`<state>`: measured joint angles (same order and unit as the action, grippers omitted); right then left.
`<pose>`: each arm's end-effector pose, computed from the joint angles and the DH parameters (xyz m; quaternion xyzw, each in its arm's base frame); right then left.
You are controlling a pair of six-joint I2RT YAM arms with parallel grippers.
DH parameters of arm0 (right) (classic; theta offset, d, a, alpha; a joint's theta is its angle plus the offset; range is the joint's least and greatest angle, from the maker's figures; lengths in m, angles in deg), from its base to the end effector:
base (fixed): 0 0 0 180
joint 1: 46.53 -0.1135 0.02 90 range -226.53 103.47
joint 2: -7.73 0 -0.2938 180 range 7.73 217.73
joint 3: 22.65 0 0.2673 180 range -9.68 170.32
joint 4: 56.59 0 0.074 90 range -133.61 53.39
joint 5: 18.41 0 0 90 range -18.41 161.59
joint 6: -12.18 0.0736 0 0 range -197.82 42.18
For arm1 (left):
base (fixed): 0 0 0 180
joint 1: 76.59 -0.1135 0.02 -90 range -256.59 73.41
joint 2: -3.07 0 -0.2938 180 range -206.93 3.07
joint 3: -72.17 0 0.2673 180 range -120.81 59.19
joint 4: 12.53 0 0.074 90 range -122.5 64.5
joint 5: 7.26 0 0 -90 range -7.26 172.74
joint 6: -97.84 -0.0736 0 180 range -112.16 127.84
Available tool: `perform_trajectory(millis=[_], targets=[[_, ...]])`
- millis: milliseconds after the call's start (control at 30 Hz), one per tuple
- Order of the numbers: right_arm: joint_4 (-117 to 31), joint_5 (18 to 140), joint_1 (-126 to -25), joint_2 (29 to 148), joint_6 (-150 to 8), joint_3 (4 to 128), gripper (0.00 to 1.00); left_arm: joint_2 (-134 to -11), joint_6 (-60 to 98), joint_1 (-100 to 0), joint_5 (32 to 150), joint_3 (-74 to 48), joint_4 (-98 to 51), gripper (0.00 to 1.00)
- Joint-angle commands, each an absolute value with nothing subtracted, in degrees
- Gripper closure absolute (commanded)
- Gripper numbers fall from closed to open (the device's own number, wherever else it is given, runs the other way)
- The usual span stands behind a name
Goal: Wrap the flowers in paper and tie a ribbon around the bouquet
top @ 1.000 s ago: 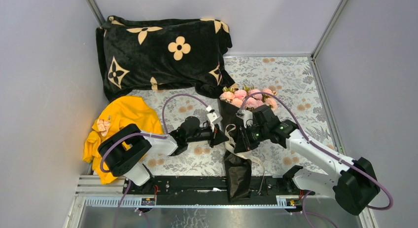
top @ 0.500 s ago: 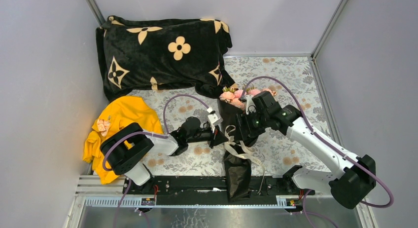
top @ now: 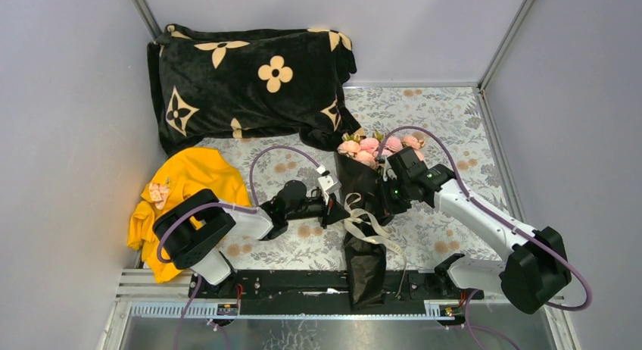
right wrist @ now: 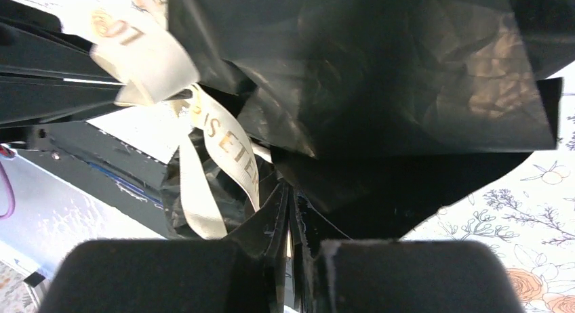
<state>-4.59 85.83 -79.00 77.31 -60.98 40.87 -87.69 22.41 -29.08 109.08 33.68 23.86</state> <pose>0.2098 0.1550 0.2373 -0.1635 0.9405 0.2222 0.1984 0.1935 -0.2596 0.1576 0.3520 0.7062 -0.4584 0.4090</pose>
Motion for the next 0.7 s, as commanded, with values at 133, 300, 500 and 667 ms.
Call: perform_trajectory(millis=[133,300,500,667], targets=[[-11.3,93.9,-78.9,80.1,-61.4,36.5,0.91,-86.6,21.3,-29.4,107.9,34.2,28.0,1.0],[-16.6,104.1,-78.9,79.8,-62.3,33.2,0.86,-86.6,21.4,-29.5,107.8,34.4,27.9,1.0],[-26.1,111.5,-78.8,79.9,-59.7,30.2,0.81,-86.6,21.6,-29.5,107.6,34.4,28.0,1.0],[-31.5,113.3,-78.9,81.2,-57.8,28.5,0.77,-86.6,21.6,-29.4,107.8,34.4,27.9,1.0]])
